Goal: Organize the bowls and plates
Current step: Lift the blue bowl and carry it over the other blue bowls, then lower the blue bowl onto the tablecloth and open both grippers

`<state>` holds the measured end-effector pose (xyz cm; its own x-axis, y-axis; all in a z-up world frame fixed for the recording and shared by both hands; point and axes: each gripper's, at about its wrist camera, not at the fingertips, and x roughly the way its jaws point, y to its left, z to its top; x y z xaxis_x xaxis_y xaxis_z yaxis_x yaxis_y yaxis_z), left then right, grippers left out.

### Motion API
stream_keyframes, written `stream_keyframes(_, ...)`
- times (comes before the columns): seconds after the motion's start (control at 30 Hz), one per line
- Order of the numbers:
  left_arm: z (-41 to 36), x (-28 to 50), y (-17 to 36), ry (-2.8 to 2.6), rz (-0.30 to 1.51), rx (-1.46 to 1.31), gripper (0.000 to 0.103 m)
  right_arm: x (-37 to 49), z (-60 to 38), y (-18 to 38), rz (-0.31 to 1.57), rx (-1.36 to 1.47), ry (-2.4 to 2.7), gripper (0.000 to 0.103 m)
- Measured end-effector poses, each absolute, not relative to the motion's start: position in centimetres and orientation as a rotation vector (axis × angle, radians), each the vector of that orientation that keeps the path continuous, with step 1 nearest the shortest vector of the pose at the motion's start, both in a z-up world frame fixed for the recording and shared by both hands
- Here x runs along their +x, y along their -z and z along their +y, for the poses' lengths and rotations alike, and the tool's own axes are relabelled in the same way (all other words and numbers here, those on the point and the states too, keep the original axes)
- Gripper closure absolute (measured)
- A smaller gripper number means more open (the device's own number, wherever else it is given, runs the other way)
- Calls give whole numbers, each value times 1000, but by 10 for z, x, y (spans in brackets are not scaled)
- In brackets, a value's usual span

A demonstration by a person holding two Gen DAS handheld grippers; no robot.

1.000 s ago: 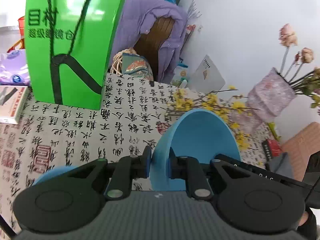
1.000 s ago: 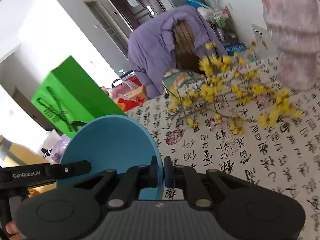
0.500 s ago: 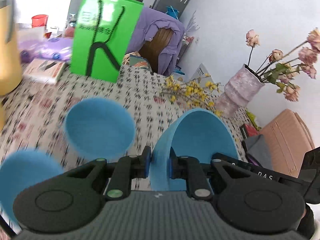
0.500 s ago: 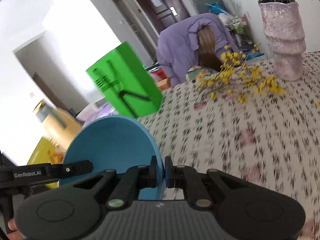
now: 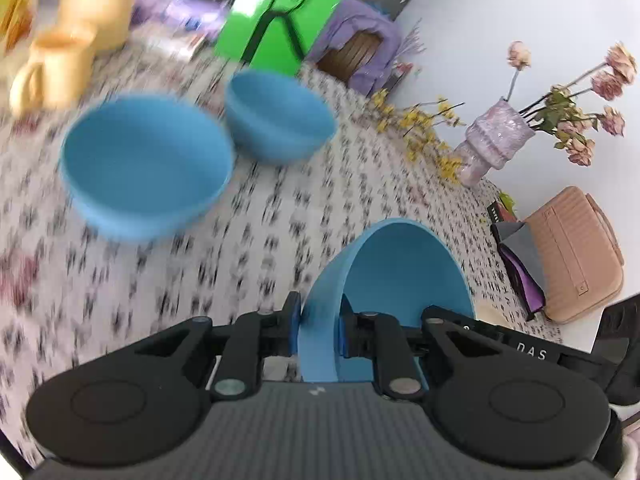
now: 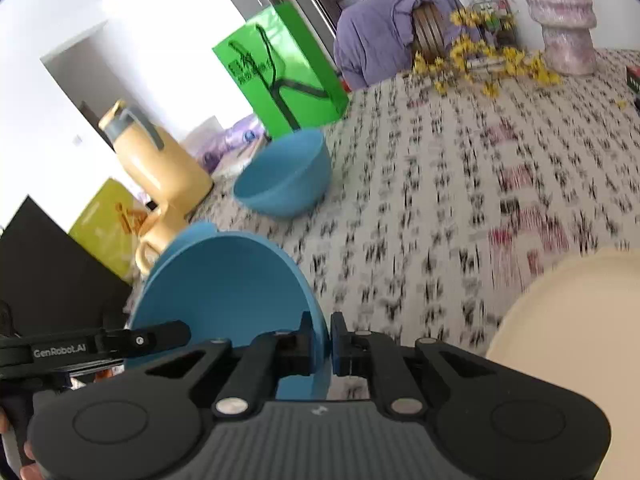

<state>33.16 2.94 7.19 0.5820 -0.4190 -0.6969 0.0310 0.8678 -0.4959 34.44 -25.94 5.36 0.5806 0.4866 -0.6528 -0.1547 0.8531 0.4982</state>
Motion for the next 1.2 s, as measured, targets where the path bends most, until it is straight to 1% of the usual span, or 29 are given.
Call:
stream_keyframes(0.23, 38, 322, -37, 295, 979, -525, 86, 315, -251, -43, 852, 378, -378, 88)
stream_keyframes(0.4, 43, 327, -24, 281, 992, -558, 86, 313, -252, -28, 877, 406, -378, 87)
stream_keyframes(0.47, 45, 329, -22, 274, 990, -569, 84, 313, -251, -23, 879, 414, -375, 87)
stream_keyframes(0.5, 46, 329, -22, 273, 989, -569, 79, 314, -251, -21, 877, 423, -370, 83)
stream_keyframes(0.53, 47, 329, -22, 268, 983, -569, 69, 315, -251, -20, 877, 431, -365, 74)
stream_keyframes(0.57, 49, 329, -23, 259, 973, -566, 64, 316, -251, -19, 877, 435, -363, 68)
stream_keyframes(0.6, 51, 328, -25, 253, 959, -560, 52, 317, -251, -19, 873, 434, -363, 58)
stream_keyframes(0.63, 52, 326, -27, 252, 941, -550, 46, 316, -251, -19, 863, 430, -359, 52)
stream_keyframes(0.7, 53, 322, -33, 254, 902, -522, 42, 314, -250, -22, 834, 421, -355, 46)
stream_keyframes(0.77, 52, 316, -38, 249, 864, -482, 35, 311, -248, -26, 805, 398, -351, 43)
stream_keyframes(0.83, 51, 308, -43, 241, 831, -443, 28, 305, -246, -30, 768, 355, -338, 35)
stream_keyframes(0.87, 50, 303, -45, 238, 810, -418, 26, 302, -244, -33, 750, 332, -332, 32)
stream_keyframes(0.93, 48, 293, -51, 234, 765, -366, 21, 293, -243, -38, 704, 294, -317, 23)
stream_keyframes(0.97, 47, 287, -53, 233, 736, -345, 20, 289, -242, -40, 684, 280, -311, 21)
stream_keyframes(1.07, 47, 263, -63, 216, 620, -283, 13, 270, -242, -47, 613, 225, -291, 20)
stream_keyframes(1.1, 47, 255, -65, 199, 576, -267, 9, 262, -242, -49, 584, 205, -280, 17)
stream_keyframes(1.13, 47, 245, -67, 169, 524, -250, 4, 254, -242, -51, 552, 186, -268, 13)
stream_keyframes(1.2, 46, 223, -70, 110, 417, -200, 3, 236, -243, -54, 492, 158, -247, 11)
